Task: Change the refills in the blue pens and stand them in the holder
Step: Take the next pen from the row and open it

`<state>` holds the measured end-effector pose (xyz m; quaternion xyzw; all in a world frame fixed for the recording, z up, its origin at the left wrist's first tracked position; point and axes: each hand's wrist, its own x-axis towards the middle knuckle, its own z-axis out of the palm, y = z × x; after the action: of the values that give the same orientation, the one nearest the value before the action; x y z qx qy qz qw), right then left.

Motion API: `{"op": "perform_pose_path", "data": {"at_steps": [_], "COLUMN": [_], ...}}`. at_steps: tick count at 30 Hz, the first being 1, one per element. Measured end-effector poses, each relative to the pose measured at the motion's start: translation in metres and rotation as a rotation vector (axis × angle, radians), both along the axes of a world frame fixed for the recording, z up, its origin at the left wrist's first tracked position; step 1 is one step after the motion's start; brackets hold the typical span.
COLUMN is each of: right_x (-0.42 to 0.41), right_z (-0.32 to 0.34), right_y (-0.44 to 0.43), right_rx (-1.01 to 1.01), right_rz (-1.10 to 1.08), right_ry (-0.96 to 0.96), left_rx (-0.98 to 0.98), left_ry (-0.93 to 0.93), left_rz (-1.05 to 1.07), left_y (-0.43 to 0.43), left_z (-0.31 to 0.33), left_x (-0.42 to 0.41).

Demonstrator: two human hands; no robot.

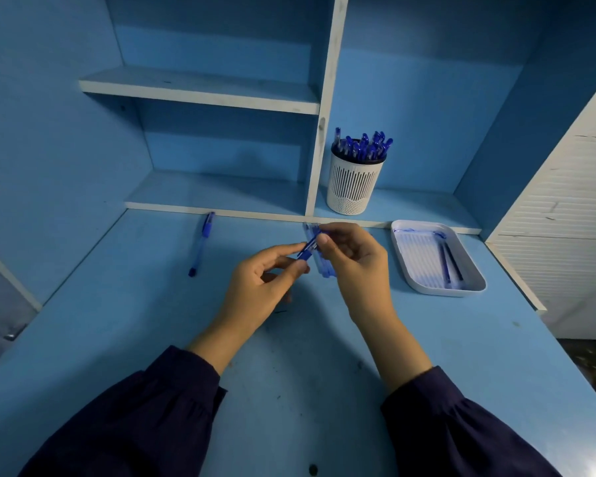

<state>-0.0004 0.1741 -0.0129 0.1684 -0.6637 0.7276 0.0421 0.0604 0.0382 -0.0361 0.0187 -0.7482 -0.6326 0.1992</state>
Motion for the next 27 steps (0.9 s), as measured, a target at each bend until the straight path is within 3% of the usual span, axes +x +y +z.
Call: {"op": "perform_pose_path", "data": {"at_steps": [18,27], "right_x": [0.003,-0.008], "right_z": [0.0,0.005], "right_y": [-0.005,0.001], "right_rx": [-0.211,-0.274], "right_rz": [-0.01,-0.028], "right_ry": [-0.006,-0.092], "left_rx": [-0.128,-0.076], "left_ry": [0.041,0.079], "left_rz": [-0.154,0.037], "left_y": [-0.005,-0.004], "left_z": [-0.007,-0.009], "left_x": [-0.001,-0.002]}}
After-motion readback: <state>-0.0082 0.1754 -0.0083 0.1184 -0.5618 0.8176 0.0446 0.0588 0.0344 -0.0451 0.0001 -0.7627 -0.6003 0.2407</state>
